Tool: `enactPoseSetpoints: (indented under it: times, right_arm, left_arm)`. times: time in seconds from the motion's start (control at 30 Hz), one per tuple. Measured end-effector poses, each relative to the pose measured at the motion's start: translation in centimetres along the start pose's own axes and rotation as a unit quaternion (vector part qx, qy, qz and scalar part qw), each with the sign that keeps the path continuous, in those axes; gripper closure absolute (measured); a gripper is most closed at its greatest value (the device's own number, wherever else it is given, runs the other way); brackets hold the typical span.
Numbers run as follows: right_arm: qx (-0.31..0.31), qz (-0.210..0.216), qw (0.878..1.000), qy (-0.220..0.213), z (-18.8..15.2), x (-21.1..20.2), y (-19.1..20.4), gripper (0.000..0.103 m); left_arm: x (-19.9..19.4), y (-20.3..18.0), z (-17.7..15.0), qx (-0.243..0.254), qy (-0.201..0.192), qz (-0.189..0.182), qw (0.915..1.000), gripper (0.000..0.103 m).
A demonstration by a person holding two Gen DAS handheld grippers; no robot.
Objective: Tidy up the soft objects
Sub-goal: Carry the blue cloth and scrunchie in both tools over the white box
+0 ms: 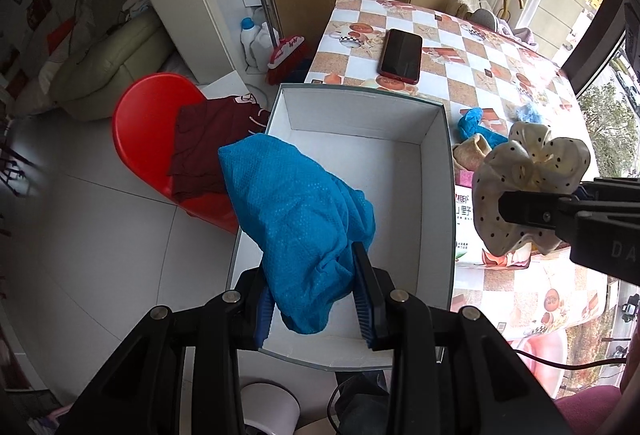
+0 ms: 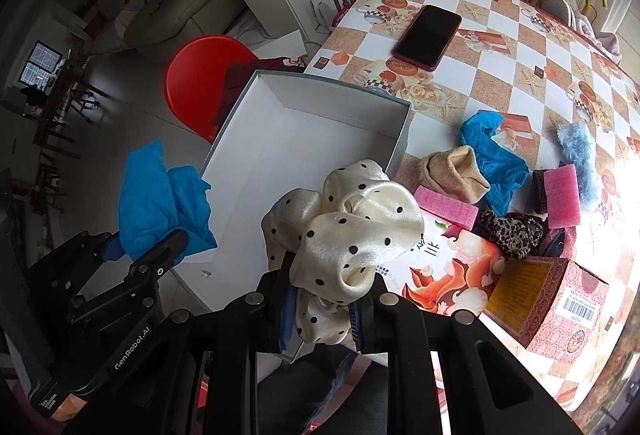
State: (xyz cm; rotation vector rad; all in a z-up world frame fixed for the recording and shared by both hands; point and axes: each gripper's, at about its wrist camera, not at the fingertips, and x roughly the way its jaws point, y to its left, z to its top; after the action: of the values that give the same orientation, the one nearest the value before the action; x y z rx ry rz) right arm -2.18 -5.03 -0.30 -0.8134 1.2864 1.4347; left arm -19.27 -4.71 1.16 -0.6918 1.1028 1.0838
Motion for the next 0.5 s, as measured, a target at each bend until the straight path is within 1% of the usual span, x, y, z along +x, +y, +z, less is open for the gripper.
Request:
enactPoseSetpoints:
  times: [0.3, 0.5]
  right_arm:
    - [-0.028, 0.0, 1.0, 0.009, 0.4, 0.8, 1.7, 0.08]
    - [-0.047, 0.005, 0.999, 0.02, 0.7, 1.8, 3.0, 0.08]
  left_arm:
    - [0.7, 1.3, -0.3, -0.021, 0.007, 0.001, 0.9998, 0.066]
    - [1.9, 1.3, -0.5, -0.021, 0.027, -0.002, 0.9994, 0.066]
